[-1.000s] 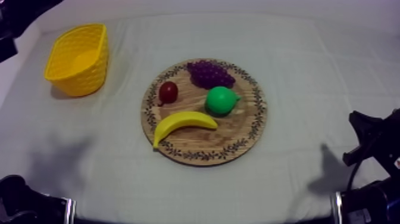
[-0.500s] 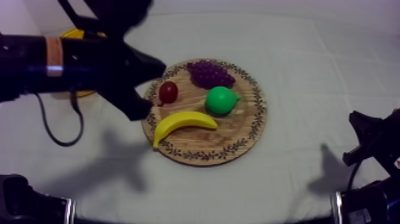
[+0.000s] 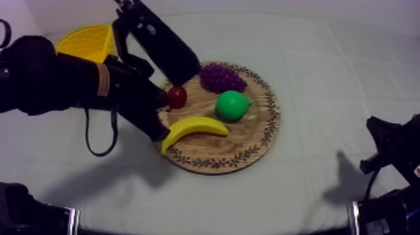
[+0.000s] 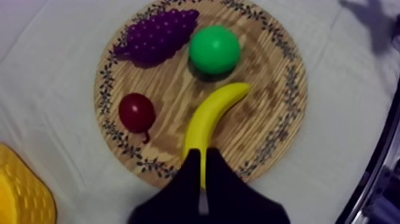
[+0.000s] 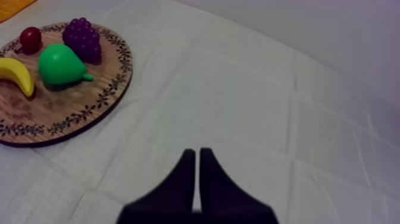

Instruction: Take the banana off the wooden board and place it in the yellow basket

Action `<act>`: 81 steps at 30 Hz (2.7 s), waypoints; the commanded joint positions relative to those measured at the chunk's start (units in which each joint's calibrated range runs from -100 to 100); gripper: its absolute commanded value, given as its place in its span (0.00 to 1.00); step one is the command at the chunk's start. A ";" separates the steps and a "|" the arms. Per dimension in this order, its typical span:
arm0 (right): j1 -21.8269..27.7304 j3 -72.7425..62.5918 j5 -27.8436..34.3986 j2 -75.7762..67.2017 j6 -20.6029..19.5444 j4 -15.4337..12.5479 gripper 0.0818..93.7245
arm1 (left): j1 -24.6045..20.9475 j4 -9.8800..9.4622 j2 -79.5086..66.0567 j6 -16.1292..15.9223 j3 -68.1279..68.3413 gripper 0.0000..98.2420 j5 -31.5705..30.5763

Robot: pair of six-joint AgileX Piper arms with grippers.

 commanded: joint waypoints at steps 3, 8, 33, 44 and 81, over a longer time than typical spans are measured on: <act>0.01 -0.03 0.04 -0.04 0.02 -0.02 0.00 | 0.47 -2.01 0.93 -3.14 0.96 0.11 0.11; 0.01 -0.03 0.04 -0.04 0.02 -0.02 0.00 | 0.60 -2.57 0.68 -3.50 0.44 0.15 2.56; 0.01 -0.03 0.04 -0.04 0.02 -0.02 0.00 | -0.43 1.88 4.74 -3.51 -1.08 0.76 -2.18; 0.01 -0.03 0.04 -0.04 0.02 -0.02 0.00 | -1.82 2.61 13.28 -2.63 -3.37 0.73 1.50; 0.01 -0.03 0.04 -0.04 0.02 -0.02 0.00 | -0.07 2.68 39.02 2.63 -21.85 0.42 18.61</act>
